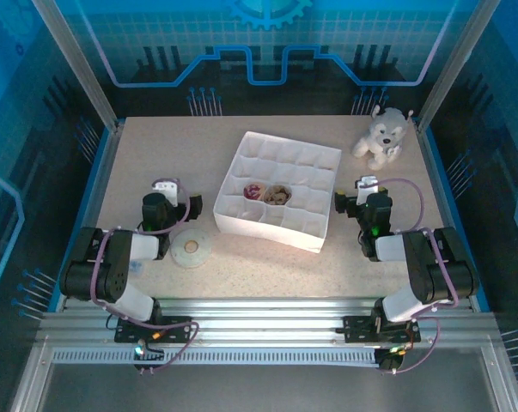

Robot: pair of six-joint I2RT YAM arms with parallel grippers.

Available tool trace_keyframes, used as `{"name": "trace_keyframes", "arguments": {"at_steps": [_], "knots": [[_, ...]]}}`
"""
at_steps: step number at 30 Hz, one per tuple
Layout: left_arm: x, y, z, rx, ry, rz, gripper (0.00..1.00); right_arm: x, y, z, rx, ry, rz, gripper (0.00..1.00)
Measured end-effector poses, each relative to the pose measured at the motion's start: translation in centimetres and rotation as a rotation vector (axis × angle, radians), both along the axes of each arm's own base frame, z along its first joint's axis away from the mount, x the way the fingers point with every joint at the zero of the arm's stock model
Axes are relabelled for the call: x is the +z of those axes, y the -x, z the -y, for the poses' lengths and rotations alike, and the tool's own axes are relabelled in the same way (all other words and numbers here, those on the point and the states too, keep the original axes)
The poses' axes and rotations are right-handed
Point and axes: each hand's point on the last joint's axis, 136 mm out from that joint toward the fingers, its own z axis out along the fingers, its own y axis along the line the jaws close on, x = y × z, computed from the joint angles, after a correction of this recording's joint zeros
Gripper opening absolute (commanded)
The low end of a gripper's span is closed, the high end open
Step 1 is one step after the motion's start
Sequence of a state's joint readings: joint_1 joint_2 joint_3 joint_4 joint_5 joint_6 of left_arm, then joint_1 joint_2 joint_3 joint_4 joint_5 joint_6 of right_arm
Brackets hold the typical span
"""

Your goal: Roll the socks

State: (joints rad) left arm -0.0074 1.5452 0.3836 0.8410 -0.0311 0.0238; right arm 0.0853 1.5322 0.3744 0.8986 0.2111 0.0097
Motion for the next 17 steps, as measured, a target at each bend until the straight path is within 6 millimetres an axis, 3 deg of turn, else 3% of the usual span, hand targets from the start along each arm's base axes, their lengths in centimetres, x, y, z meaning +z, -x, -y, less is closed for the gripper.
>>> {"name": "trace_keyframes", "arguments": {"at_steps": [17], "knots": [[0.58, -0.25, -0.23, 0.013, -0.006, 0.026, 0.99, 0.01, 0.01, 0.24, -0.013, 0.005, 0.0, 1.0]]}}
